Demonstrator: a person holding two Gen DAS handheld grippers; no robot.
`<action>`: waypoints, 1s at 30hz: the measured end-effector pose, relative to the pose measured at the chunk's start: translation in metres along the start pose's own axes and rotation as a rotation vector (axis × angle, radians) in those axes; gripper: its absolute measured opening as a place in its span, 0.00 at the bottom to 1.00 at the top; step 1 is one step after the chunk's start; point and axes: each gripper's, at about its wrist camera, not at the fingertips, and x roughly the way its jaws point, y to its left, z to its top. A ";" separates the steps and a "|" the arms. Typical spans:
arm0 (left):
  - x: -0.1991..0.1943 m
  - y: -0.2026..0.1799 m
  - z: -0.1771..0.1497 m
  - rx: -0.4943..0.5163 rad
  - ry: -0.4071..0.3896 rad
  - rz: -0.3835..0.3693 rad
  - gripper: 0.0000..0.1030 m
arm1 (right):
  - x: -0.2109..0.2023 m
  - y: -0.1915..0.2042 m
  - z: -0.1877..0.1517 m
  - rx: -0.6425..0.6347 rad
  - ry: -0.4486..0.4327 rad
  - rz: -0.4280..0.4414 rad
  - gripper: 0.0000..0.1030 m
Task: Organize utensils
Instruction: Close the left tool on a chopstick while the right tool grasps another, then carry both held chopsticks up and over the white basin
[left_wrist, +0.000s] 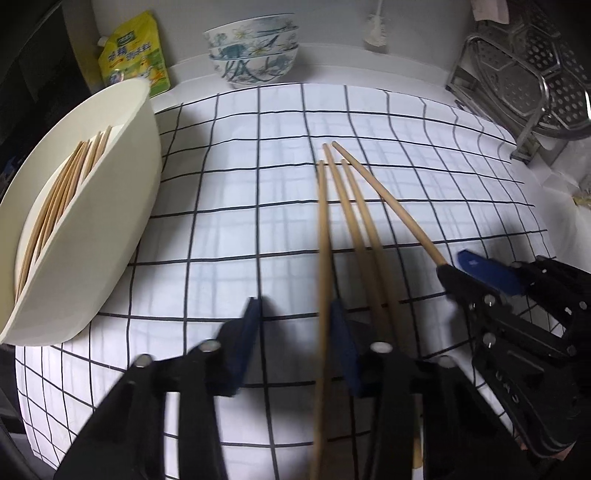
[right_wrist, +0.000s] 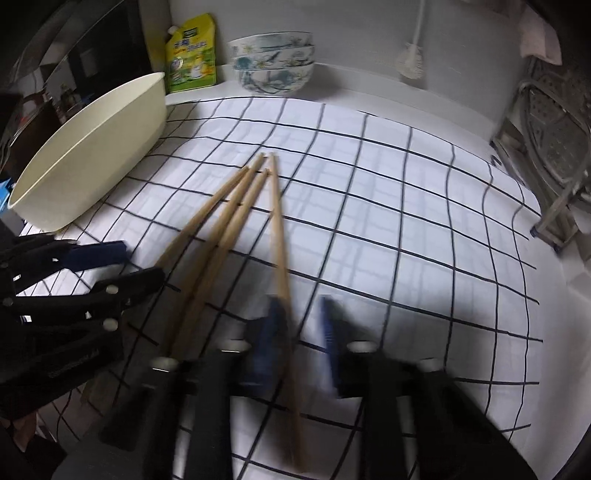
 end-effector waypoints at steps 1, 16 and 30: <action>0.000 -0.001 0.001 0.007 0.010 -0.009 0.12 | 0.000 0.000 0.001 -0.002 0.003 0.002 0.06; -0.049 0.027 0.025 -0.026 -0.033 -0.103 0.07 | -0.051 -0.004 0.021 0.185 -0.057 0.077 0.06; -0.118 0.162 0.057 -0.170 -0.198 -0.026 0.08 | -0.066 0.105 0.126 0.071 -0.173 0.195 0.06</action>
